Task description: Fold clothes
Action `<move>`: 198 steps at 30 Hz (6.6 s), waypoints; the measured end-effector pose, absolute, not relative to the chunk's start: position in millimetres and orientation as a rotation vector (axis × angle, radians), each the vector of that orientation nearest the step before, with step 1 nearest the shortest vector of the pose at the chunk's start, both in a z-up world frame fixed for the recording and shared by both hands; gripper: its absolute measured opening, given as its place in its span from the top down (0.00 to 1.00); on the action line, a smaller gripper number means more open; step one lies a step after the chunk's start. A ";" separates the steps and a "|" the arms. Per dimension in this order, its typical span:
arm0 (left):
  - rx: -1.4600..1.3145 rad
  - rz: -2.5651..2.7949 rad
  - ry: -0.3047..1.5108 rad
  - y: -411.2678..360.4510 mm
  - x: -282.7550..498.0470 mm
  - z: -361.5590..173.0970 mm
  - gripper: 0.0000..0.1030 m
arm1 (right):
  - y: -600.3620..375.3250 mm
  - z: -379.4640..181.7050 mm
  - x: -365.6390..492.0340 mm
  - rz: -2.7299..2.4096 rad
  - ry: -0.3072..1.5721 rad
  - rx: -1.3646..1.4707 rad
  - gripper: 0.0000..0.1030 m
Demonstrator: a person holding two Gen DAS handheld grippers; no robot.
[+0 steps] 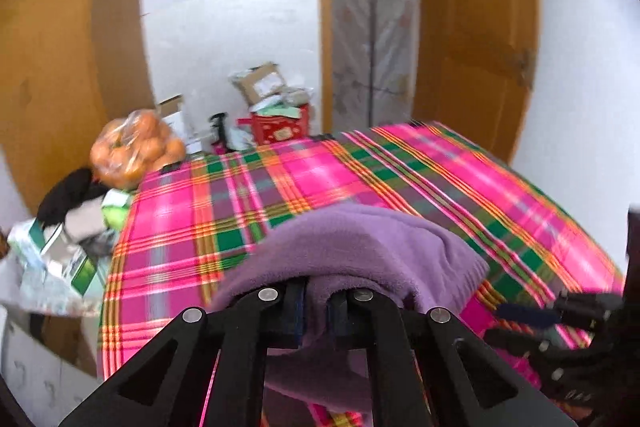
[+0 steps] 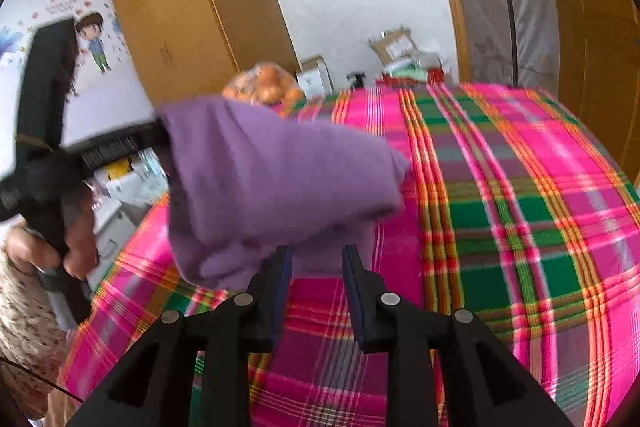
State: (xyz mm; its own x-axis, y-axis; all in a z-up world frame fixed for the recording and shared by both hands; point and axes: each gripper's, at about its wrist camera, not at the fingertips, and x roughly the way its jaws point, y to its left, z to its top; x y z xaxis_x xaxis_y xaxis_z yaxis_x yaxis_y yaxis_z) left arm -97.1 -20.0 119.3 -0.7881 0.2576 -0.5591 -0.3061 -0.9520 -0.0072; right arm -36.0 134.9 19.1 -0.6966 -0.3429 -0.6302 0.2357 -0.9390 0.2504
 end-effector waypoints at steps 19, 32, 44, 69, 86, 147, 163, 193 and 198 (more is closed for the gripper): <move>-0.921 2.798 -0.075 -90.9 -112.6 95.1 0.93 | 134.7 -22.8 -89.3 -2.611 -0.353 1.227 0.50; -0.966 2.796 -0.105 -104.8 -110.6 81.5 0.93 | 119.7 -19.6 -102.0 -2.593 -0.351 1.199 0.74; -0.938 2.791 -0.150 -108.1 -95.1 86.8 0.94 | 126.7 10.6 -85.7 -2.657 -0.333 1.027 0.90; -1.061 2.578 -0.137 -60.1 -58.0 57.1 0.94 | 193.6 37.1 -75.4 -2.859 -0.379 0.957 0.90; -1.084 2.646 -0.210 -83.8 -39.2 76.4 0.88 | 217.1 43.5 -53.1 -2.857 -0.500 0.883 0.80; -1.089 2.584 -0.077 -28.5 -27.9 91.0 0.62 | 162.7 55.4 -89.0 -2.482 -0.676 0.929 0.62; -1.159 2.428 0.361 46.5 -19.3 47.7 0.62 | 230.9 -14.8 -95.3 -2.679 -0.675 1.217 0.52; -1.167 2.544 0.199 57.6 -46.4 62.7 0.91 | 222.4 1.6 -93.0 -2.669 -0.539 1.087 0.89; -1.121 2.579 0.160 48.5 -43.4 73.9 0.91 | 235.0 26.0 -81.3 -2.743 -0.541 0.995 0.89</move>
